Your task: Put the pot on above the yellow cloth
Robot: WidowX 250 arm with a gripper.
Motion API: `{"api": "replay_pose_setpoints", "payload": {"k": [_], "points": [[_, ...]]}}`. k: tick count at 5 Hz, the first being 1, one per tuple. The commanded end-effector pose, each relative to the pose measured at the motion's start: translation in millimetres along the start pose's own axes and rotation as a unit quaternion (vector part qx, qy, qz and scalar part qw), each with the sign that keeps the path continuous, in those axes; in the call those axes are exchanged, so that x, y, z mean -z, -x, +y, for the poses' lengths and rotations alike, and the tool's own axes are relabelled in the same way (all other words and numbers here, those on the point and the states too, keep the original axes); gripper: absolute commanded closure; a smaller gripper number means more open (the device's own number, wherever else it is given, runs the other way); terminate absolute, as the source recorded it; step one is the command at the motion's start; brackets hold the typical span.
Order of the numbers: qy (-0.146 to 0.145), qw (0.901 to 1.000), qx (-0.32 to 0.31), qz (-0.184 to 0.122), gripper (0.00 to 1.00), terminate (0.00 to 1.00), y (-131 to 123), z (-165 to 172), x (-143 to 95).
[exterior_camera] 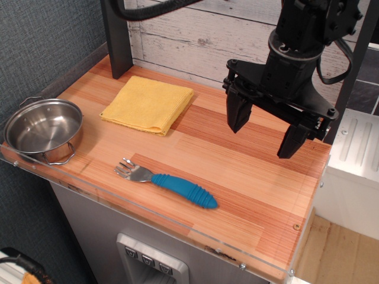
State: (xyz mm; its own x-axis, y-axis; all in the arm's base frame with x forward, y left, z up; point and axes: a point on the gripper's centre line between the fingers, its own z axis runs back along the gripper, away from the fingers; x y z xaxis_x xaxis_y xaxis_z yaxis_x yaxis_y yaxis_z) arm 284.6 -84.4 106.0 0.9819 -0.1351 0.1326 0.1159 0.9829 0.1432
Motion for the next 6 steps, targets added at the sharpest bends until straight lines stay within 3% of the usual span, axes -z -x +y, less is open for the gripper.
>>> {"api": "replay_pose_setpoints", "payload": {"k": [1, 3, 5, 6], "points": [[0.0, 1.0, 0.0, 0.0, 0.0, 0.0, 0, 0, 0], [0.005, 0.9954, -0.095, 0.011, 0.0, 0.0, 7, 41, 8], [-0.018, 0.9822, -0.183, 0.039, 0.0, 0.0, 25, 98, 22], [-0.033, 0.9757, -0.213, 0.037, 0.0, 0.0, 36, 128, 27]]}}
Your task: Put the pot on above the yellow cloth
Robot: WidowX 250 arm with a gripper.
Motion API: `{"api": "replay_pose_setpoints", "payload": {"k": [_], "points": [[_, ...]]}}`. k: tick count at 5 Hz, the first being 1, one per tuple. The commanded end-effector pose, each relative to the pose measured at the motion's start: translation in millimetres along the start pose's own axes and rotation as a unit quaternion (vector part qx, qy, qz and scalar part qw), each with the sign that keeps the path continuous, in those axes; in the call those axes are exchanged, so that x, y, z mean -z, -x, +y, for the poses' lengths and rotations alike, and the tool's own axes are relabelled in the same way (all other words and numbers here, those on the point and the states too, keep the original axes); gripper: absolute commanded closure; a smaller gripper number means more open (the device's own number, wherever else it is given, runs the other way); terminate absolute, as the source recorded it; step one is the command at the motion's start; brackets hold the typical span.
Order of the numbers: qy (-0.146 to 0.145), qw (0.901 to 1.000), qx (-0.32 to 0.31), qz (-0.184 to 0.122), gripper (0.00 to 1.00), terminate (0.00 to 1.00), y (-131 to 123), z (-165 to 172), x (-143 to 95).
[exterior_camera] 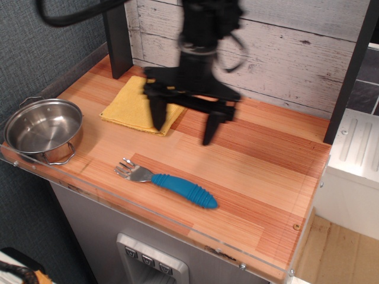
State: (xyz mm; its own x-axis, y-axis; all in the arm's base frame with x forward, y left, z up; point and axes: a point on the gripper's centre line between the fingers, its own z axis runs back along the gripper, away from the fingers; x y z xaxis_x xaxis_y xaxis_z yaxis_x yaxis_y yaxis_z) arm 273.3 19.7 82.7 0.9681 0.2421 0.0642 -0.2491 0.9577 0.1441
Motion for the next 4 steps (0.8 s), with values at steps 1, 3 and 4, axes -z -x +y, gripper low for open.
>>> {"api": "replay_pose_setpoints", "payload": {"k": [1, 3, 4], "points": [[-0.009, 0.9972, -0.07, -0.026, 0.0, 0.0, -3, 64, 1], [-0.003, 0.9918, -0.127, -0.016, 0.0, 0.0, 7, 111, 22], [0.003, 0.9906, -0.134, -0.025, 0.0, 0.0, 5, 125, 32]]}}
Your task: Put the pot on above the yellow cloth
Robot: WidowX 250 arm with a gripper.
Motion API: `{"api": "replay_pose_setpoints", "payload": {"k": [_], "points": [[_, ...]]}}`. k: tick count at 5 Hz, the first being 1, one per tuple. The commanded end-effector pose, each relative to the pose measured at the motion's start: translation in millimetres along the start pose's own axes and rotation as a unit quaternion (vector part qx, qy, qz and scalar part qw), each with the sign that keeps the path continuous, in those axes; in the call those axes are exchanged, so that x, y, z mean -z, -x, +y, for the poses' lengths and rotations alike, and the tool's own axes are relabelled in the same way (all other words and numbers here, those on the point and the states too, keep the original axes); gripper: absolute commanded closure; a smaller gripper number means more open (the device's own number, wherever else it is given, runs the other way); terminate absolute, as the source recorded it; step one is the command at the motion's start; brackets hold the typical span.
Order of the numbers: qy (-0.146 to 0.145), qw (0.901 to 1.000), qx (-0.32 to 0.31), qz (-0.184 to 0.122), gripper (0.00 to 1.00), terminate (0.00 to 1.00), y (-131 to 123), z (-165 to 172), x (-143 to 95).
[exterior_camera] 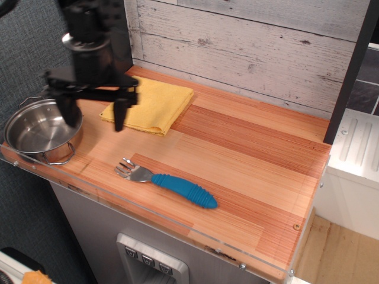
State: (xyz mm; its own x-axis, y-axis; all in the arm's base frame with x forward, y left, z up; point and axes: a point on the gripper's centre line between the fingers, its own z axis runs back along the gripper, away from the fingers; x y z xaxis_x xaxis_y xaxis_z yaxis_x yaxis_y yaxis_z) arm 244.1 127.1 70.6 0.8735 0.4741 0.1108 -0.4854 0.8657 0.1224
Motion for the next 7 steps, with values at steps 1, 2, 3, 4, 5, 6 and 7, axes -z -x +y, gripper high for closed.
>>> {"api": "replay_pose_setpoints", "payload": {"k": [1, 2, 3, 4, 5, 6, 7], "points": [[-0.014, 0.9994, 0.002, -0.031, 0.0, 0.0, -14, 23, 10], [-0.01, 0.9989, 0.013, -0.044, 0.0, 0.0, -20, 24, 21], [-0.017, 0.999, 0.02, -0.037, 0.0, 0.0, -21, 25, 30], [-0.01, 0.9993, 0.013, -0.032, 0.0, 0.0, -19, 30, 39], [-0.004, 0.9992, 0.022, -0.031, 0.0, 0.0, -18, 31, 46], [-0.001, 0.9993, 0.016, -0.035, 1.0, 0.0, -18, 32, 49], [0.002, 0.9994, 0.015, -0.032, 1.0, 0.0, -18, 32, 52]]}}
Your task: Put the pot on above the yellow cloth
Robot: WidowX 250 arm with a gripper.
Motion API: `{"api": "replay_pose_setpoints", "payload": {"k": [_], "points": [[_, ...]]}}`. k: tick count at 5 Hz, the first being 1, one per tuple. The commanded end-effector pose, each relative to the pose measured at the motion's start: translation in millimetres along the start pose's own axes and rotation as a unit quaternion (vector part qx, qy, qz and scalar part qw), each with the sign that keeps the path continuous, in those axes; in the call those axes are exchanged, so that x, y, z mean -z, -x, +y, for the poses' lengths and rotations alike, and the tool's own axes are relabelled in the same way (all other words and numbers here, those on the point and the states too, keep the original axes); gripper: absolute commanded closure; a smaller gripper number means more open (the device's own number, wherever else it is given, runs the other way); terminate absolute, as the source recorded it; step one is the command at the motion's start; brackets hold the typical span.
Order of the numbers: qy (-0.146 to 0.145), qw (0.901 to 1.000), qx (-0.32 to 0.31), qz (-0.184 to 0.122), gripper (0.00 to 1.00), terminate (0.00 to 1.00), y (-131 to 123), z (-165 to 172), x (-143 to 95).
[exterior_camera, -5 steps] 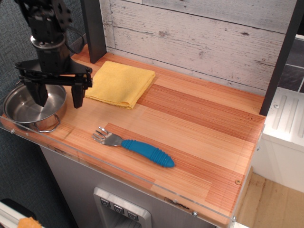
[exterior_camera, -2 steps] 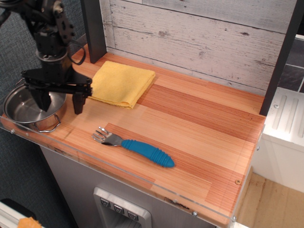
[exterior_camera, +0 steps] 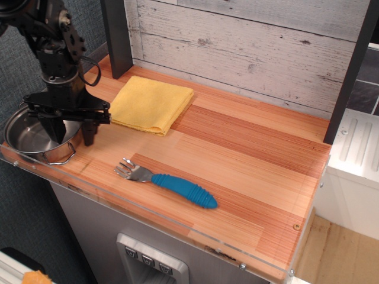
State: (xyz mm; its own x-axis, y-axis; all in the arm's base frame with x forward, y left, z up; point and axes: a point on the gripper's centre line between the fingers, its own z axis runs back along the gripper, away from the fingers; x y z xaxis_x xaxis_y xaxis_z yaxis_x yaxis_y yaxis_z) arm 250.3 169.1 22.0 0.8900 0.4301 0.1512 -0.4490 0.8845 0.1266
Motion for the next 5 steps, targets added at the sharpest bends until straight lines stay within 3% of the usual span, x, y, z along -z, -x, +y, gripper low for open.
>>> {"api": "replay_pose_setpoints", "payload": {"k": [1, 4, 5], "points": [[-0.002, 1.0, -0.004, -0.002, 1.0, 0.0, 2, 4, -2], [-0.063, 0.9973, 0.0, 0.038, 1.0, 0.0, -1, -1, -37], [-0.082, 0.9961, 0.001, 0.035, 1.0, 0.0, -5, -9, -54]]}}
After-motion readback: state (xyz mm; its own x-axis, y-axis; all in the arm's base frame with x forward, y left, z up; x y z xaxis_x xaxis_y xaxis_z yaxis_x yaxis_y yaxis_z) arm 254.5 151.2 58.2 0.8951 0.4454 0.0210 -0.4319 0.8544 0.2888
